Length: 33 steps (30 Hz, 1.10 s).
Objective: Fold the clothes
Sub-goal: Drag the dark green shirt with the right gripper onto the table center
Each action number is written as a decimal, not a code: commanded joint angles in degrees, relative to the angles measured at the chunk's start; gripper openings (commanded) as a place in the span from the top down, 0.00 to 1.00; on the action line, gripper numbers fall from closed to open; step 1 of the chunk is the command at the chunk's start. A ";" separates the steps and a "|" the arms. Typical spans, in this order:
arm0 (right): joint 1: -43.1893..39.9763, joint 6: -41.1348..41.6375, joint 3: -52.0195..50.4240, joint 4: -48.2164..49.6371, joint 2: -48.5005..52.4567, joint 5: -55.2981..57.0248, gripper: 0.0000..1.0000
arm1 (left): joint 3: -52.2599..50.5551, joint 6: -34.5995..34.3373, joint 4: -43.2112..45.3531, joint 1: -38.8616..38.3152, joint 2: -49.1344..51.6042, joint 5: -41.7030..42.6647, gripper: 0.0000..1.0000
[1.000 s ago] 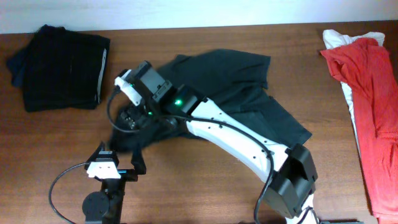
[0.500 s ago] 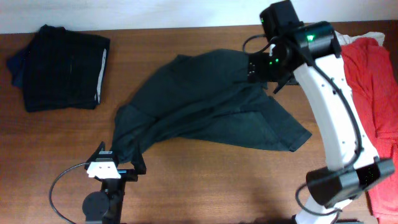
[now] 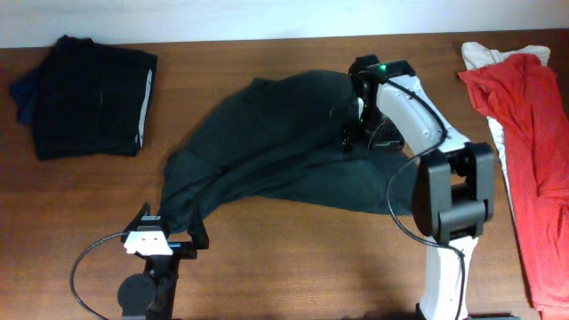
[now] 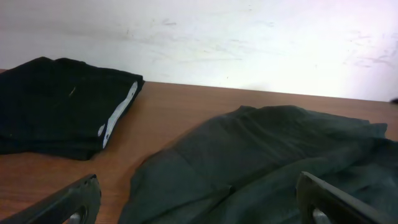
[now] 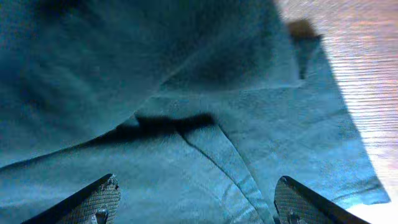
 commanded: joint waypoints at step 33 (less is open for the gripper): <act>-0.55 5.75 -3.82 -3.34 -4.22 2.64 0.96 | -0.26 -0.31 -0.13 -0.22 -0.28 0.24 0.01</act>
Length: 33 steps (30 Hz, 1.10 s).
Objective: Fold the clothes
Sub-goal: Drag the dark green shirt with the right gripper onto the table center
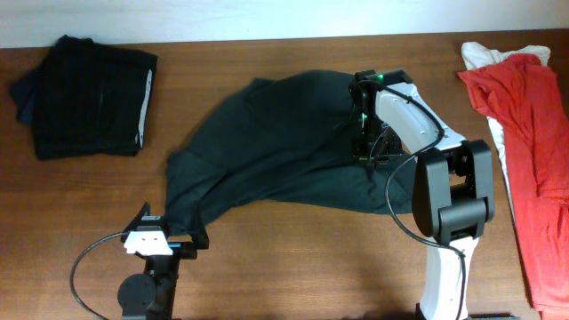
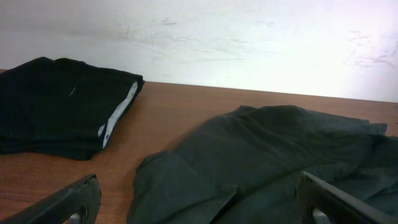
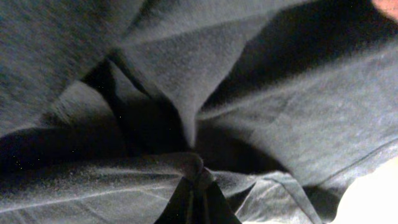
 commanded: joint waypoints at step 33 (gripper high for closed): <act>-5.20 18.25 -34.84 -5.42 -67.28 -0.46 0.01 | -0.26 -0.31 -0.15 -0.22 -0.28 0.24 0.01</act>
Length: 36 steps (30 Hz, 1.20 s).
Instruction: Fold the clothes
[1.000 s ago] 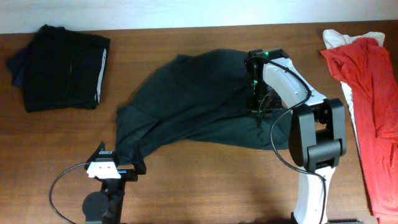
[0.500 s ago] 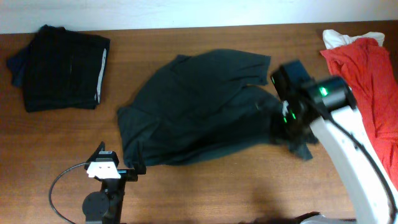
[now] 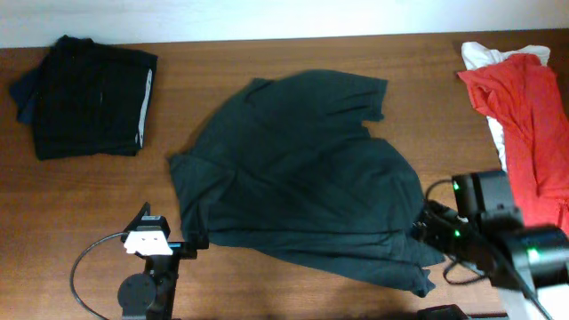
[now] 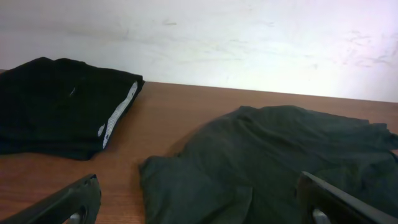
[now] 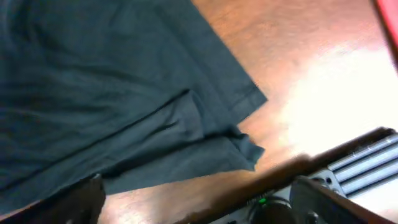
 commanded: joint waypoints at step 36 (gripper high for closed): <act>-0.39 -7.69 -0.28 23.28 36.28 -18.36 0.01 | 72.41 0.31 -54.69 -11.30 95.84 -2.38 0.01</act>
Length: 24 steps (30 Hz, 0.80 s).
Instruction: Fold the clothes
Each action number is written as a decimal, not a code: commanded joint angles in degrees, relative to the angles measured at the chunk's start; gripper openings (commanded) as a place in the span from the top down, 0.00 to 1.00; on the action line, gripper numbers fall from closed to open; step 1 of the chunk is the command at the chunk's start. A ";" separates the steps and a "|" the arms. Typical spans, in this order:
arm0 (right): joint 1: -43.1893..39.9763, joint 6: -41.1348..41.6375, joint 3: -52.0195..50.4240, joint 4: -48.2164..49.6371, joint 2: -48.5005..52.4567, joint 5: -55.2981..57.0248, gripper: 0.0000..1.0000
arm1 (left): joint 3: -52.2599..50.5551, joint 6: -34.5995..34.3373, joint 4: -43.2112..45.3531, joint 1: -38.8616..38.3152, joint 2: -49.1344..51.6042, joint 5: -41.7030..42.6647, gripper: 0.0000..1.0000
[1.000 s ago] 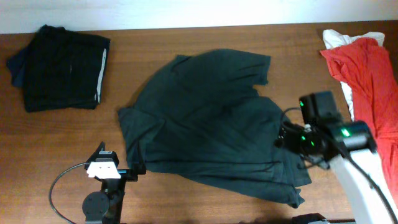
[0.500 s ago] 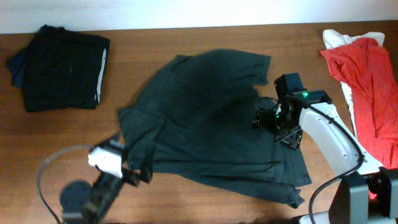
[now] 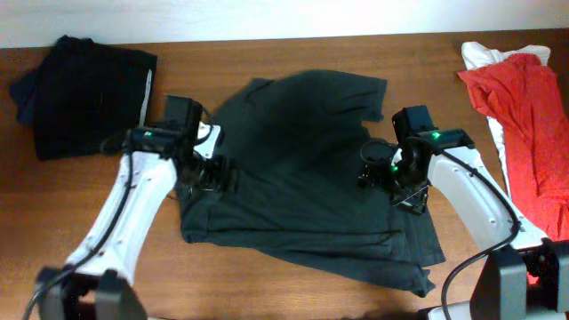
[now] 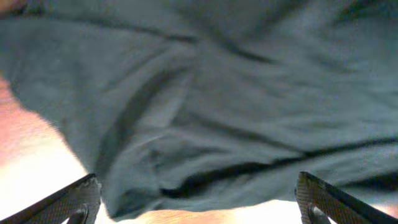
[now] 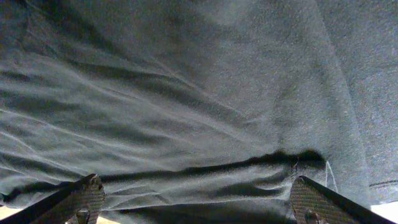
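A dark green shirt point(image 3: 302, 187) lies spread across the middle of the table, its hem bunched toward the front right. My left gripper point(image 3: 213, 173) hangs open over the shirt's left edge. In the left wrist view the cloth point(image 4: 205, 99) fills the frame, with bare table under the fingertips point(image 4: 81, 199). My right gripper point(image 3: 378, 173) stands open over the shirt's right side. The right wrist view shows wrinkled cloth point(image 5: 186, 93) and a fold line between the fingertips point(image 5: 314, 202). Neither gripper holds anything.
A folded black garment point(image 3: 84, 93) with a white stripe lies at the back left. A red garment point(image 3: 524, 116) lies over a white one point(image 3: 484, 53) along the right edge. Brown tabletop point(image 3: 267, 284) shows in front of the shirt.
My left arm was parked at the table's front edge and now reaches over the shirt's left edge. My right arm has moved from the front right corner to over the shirt's right side.
My right gripper stood open over the bunched shirt's upper right part, then was shut on a fold of it. Later the shirt lay spread toward the front right, with that gripper open and away from it. Now both open grippers are over the shirt.
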 commanded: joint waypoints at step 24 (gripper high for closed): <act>-0.35 -2.23 0.17 -0.44 -0.42 -0.28 0.00 | 12.17 -12.63 -2.86 -2.16 20.31 -19.74 1.00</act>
